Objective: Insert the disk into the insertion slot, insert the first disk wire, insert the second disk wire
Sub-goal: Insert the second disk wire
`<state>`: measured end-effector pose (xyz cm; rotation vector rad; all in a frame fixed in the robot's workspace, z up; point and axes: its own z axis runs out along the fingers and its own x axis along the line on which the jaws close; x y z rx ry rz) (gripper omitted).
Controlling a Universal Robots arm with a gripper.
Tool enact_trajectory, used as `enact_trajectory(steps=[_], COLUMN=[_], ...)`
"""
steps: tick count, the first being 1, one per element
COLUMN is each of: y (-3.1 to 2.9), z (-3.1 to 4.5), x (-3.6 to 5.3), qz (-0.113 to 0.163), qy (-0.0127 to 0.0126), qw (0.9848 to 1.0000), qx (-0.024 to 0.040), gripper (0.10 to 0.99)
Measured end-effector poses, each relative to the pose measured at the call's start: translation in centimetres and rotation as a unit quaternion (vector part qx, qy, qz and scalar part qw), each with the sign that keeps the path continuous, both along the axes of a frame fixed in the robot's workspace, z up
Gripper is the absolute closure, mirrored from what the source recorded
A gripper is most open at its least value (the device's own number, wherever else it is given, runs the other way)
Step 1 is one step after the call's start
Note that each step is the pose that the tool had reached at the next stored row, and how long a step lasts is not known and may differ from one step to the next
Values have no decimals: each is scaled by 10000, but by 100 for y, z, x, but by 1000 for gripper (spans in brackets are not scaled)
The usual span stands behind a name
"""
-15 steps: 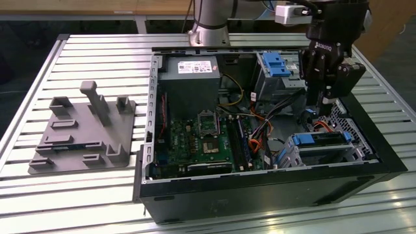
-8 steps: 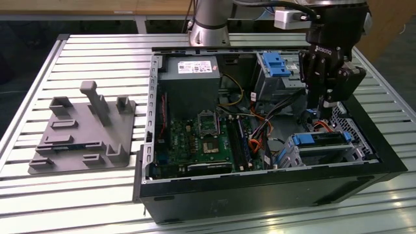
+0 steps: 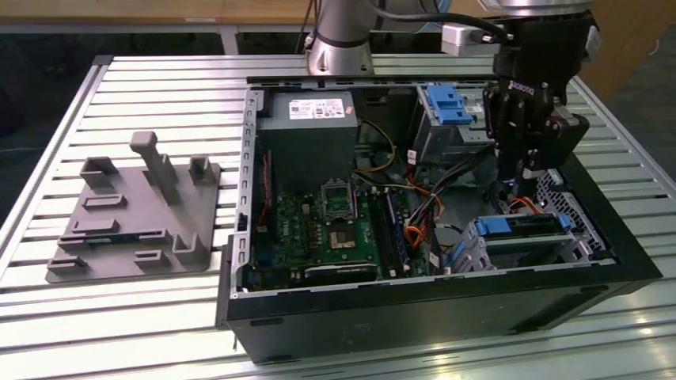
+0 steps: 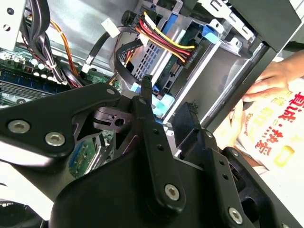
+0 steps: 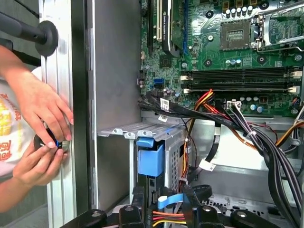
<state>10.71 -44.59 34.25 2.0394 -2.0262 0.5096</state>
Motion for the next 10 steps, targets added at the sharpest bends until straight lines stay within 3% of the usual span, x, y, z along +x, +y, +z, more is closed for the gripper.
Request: enact_trajectory(steps=[9, 10], y=[0, 0], z=[-13, -14], x=[-2, -2], qz=[-50, -51], qy=[0, 0], qw=[10000, 10000], qx=[-5, -6], gripper=[651, 722])
